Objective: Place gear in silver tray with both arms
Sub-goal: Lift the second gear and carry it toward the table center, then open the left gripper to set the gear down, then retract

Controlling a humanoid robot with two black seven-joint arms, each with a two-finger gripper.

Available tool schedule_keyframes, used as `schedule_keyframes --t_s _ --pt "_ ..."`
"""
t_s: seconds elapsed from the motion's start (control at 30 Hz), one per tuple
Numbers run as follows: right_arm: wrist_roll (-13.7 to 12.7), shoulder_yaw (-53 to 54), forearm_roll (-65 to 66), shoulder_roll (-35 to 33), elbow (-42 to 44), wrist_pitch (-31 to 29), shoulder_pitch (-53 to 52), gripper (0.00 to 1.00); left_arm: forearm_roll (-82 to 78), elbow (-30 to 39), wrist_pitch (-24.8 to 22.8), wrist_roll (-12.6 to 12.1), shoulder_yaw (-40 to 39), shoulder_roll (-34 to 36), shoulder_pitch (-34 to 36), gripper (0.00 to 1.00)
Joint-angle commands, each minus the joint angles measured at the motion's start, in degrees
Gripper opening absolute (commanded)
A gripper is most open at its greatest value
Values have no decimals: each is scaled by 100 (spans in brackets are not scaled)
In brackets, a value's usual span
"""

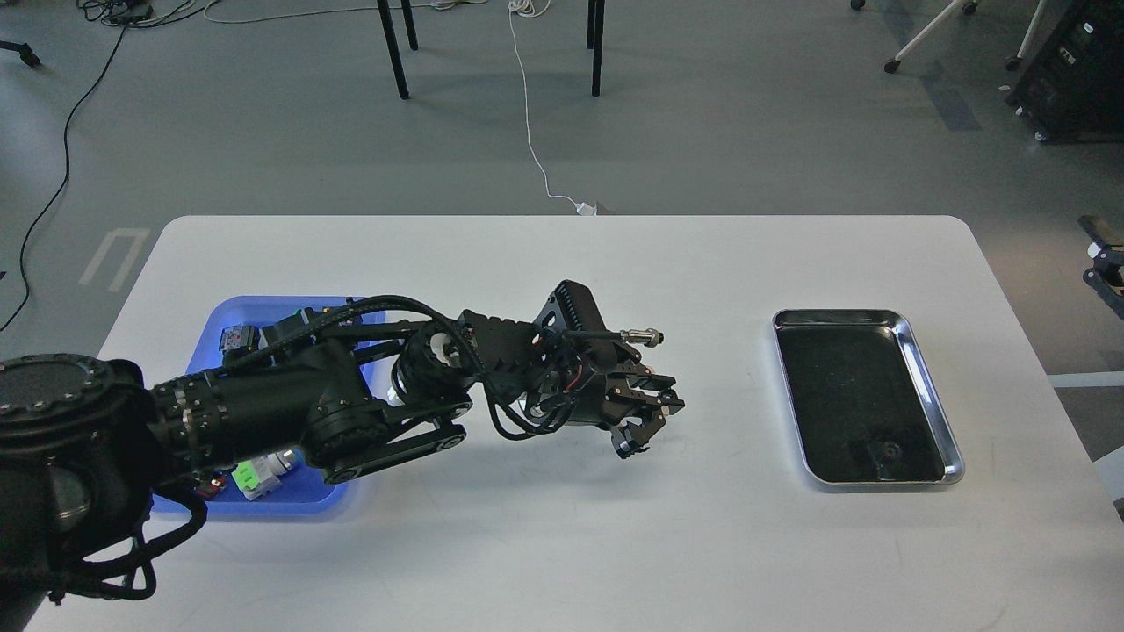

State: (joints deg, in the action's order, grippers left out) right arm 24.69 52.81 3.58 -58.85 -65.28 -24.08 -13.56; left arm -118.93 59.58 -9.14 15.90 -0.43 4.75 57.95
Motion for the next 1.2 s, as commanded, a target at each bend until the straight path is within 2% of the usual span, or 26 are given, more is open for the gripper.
schedule_keyframes --t_s 0.0,0.23,0.47,0.57,0.77,0.8,0.87,0.9,1.0,1.1,1.17 --pt "0 1 -7 14 -3 8 11 96 -165 -192 0 -61 315 -211 -73 16" --pt "0 10 2 23 -99 17 11 96 -253 -333 0 -218 351 -430 -258 19" --pt "0 45 2 14 -257 78 3 96 -262 -527 9 -228 395 -475 -284 25" --pt "0 54 2 5 -301 105 3 96 -253 -527 17 -228 386 -475 -319 35" --pt "-8 63 11 5 -337 122 -50 96 -218 -518 17 -201 334 -475 -389 48" --pt "-8 63 11 5 -337 122 -76 96 -201 -518 26 -201 307 -475 -407 53" --pt "-17 54 20 5 -337 122 -155 96 -166 -474 87 -201 211 -475 -407 69" --pt "-35 45 20 -3 -337 122 -225 96 -139 -448 157 -201 97 -466 -407 73" --pt "-140 -7 99 -47 -310 114 -638 96 394 -334 159 -175 -508 -370 -381 79" --pt "-351 -130 186 -56 -275 114 -1121 96 1623 -263 -131 -193 -888 -133 -302 80" --pt "-386 -323 283 -65 -257 122 -1464 96 2485 -254 -298 -166 -1002 104 -136 80"
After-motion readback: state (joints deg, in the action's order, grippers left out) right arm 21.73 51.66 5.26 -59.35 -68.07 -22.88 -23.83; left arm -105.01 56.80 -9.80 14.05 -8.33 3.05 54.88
